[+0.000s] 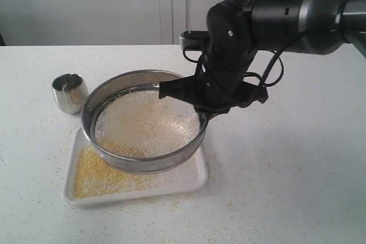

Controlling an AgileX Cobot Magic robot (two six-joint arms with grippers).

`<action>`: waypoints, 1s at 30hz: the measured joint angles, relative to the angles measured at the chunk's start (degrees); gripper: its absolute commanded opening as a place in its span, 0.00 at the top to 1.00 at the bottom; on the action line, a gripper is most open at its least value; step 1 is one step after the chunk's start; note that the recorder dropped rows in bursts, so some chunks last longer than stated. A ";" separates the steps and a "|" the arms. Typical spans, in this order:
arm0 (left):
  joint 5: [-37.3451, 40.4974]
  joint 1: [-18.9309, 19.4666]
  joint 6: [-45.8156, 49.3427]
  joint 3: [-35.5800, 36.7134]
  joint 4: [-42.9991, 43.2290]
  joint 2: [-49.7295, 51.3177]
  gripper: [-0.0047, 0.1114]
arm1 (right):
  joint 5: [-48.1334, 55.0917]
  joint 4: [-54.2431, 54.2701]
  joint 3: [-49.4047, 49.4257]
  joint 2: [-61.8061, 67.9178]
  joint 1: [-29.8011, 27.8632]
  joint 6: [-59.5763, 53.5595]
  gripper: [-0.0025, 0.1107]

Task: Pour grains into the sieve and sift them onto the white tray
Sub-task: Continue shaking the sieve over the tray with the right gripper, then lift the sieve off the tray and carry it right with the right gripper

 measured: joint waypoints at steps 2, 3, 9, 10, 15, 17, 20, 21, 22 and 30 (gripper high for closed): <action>0.00 0.00 0.00 0.00 0.00 0.00 0.96 | 0.69 -0.15 0.00 -0.49 -2.60 -0.82 0.98; 0.00 0.00 0.00 0.00 0.00 0.00 0.96 | 1.16 -0.27 0.00 -0.56 -3.70 -1.19 0.98; 0.00 0.00 0.00 0.00 0.00 0.00 0.96 | 2.74 -0.54 0.00 -0.65 -9.58 -4.02 0.98; 0.00 0.00 0.00 0.00 0.00 0.00 0.96 | 2.83 -0.54 0.00 -0.65 -10.55 -4.56 0.98; 0.00 0.00 0.00 0.00 0.00 0.00 0.96 | 2.83 -0.54 0.00 -0.65 -15.32 -5.48 0.98; 0.00 0.00 0.00 0.00 0.00 0.00 0.96 | 2.83 -0.54 0.00 -0.65 -17.58 -5.69 0.98; 0.00 0.00 0.00 0.00 0.00 0.00 0.96 | 2.83 -0.54 0.00 -0.65 -20.64 -6.63 0.98; 0.00 0.00 0.00 0.00 0.00 0.00 0.96 | 2.72 -0.54 0.00 -0.65 -21.66 -6.75 0.98; 0.00 0.00 0.00 0.00 0.00 0.00 0.96 | 2.62 -0.54 0.00 -0.65 -22.62 -6.75 0.98; 0.00 0.00 0.00 0.00 0.00 0.00 0.96 | -0.33 -0.54 0.00 -0.65 -28.63 -7.77 0.98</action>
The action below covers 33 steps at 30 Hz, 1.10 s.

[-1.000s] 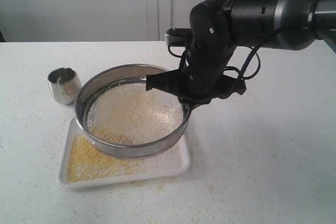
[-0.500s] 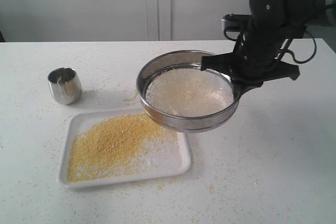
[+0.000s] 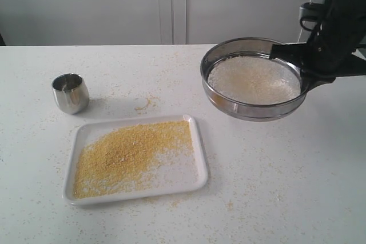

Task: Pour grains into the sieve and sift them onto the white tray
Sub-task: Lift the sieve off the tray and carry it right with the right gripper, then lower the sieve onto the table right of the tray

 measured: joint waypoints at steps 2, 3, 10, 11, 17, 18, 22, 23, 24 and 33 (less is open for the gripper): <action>0.00 0.00 0.00 0.00 0.00 0.00 0.96 | -0.42 0.00 0.00 0.28 -1.14 -0.63 0.98; 0.00 0.00 0.00 0.00 0.00 0.00 0.96 | -0.65 0.00 0.00 0.55 -1.54 -1.18 0.98; 0.00 0.00 0.00 0.00 0.00 0.00 0.96 | -3.66 0.14 0.00 4.68 -2.50 -6.07 0.98; 0.00 0.00 0.00 0.00 0.00 0.00 0.96 | -4.38 0.27 0.00 5.15 -2.50 -6.43 0.98; 0.00 0.00 0.00 0.00 0.00 0.00 0.96 | -6.80 0.52 0.00 7.57 -2.50 -6.78 0.98; 0.00 0.00 0.00 0.00 0.00 0.00 0.96 | -7.18 0.52 0.00 7.94 -2.50 -6.78 0.98; 0.00 0.00 0.00 0.00 0.00 0.00 0.96 | -9.49 0.00 0.00 9.07 -2.50 -6.91 0.98; 0.00 0.00 0.00 0.00 0.00 0.00 0.96 | -10.07 0.00 0.00 9.07 -2.50 -6.65 0.98; 0.00 0.00 0.00 0.00 0.00 0.00 0.96 | -10.50 0.00 0.00 9.07 -2.50 -5.98 0.98; 0.00 0.00 0.00 0.00 0.00 0.00 0.96 | -10.91 0.25 0.00 10.07 -3.23 -2.87 0.98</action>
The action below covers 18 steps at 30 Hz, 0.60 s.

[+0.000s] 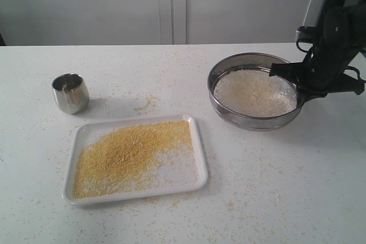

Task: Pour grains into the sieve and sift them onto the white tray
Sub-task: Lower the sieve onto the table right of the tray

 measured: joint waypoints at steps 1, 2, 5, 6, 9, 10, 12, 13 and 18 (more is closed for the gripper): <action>0.00 0.00 0.00 0.00 0.00 0.00 0.96 | 0.12 0.26 0.00 0.29 -0.09 0.00 0.98; 0.00 0.00 0.00 0.00 0.00 0.00 0.96 | 0.12 0.38 0.00 0.44 -0.28 0.03 0.98; 0.00 0.00 0.00 0.00 0.00 0.00 0.96 | 0.01 1.20 0.00 1.25 -0.31 0.16 0.98; 0.00 0.00 0.00 0.00 0.00 0.00 0.96 | -0.12 1.61 0.00 1.53 -0.31 0.16 0.98; 0.00 0.00 0.00 0.00 0.00 0.00 0.96 | -1.44 2.97 0.00 2.85 -0.31 0.19 0.98; 0.00 0.00 0.00 0.00 0.00 0.00 0.96 | -1.74 3.51 0.00 3.17 -0.31 0.19 0.97; 0.00 0.00 0.00 0.00 0.00 0.00 0.96 | -2.91 4.07 0.00 4.08 -0.31 0.53 0.91; 0.00 0.00 0.00 0.00 0.00 0.00 0.96 | -3.36 4.30 0.00 4.47 -0.31 0.62 0.89; 0.00 0.00 0.00 0.00 0.00 0.00 0.96 | -4.81 5.06 0.00 6.34 -0.31 1.58 0.76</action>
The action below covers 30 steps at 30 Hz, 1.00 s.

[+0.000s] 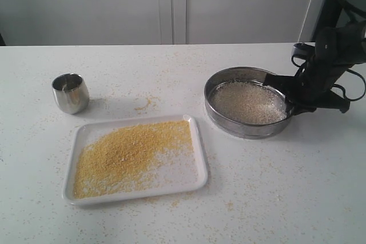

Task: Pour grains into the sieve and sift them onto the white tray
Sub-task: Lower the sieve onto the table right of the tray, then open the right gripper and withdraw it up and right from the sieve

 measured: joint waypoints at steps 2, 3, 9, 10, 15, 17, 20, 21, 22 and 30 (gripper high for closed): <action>0.00 0.00 0.00 0.00 0.00 0.00 0.96 | -0.25 0.00 0.00 0.48 0.00 0.26 0.67; 0.00 0.00 0.00 0.00 0.00 0.00 0.96 | -0.47 0.00 0.00 0.48 0.00 0.26 0.64; 0.00 0.00 0.00 0.00 0.00 0.00 0.96 | 0.19 0.20 0.00 0.50 0.00 0.39 0.61; 0.00 0.00 0.00 0.00 0.00 0.00 0.96 | 0.65 0.20 0.00 0.23 0.00 0.49 0.61; 0.00 0.00 0.00 0.00 0.00 0.00 0.96 | 2.77 0.20 0.00 -2.04 0.00 0.49 0.61; 0.00 0.00 0.00 0.00 0.00 0.00 0.96 | 4.48 0.20 0.00 -3.30 0.00 0.49 0.62; 0.00 0.00 0.00 0.00 0.00 0.00 0.96 | 6.94 0.25 0.00 -5.51 0.00 -0.07 0.62; 0.00 0.00 0.00 0.00 0.00 0.00 0.96 | 7.69 0.35 0.00 -6.42 0.00 -0.40 0.62; 0.00 0.00 0.00 0.00 0.00 0.00 0.96 | 8.21 0.35 0.00 -7.16 0.00 -1.00 0.62; 0.00 0.00 0.00 0.00 0.00 0.00 0.96 | 12.71 0.35 0.00 -13.73 0.00 -5.17 0.65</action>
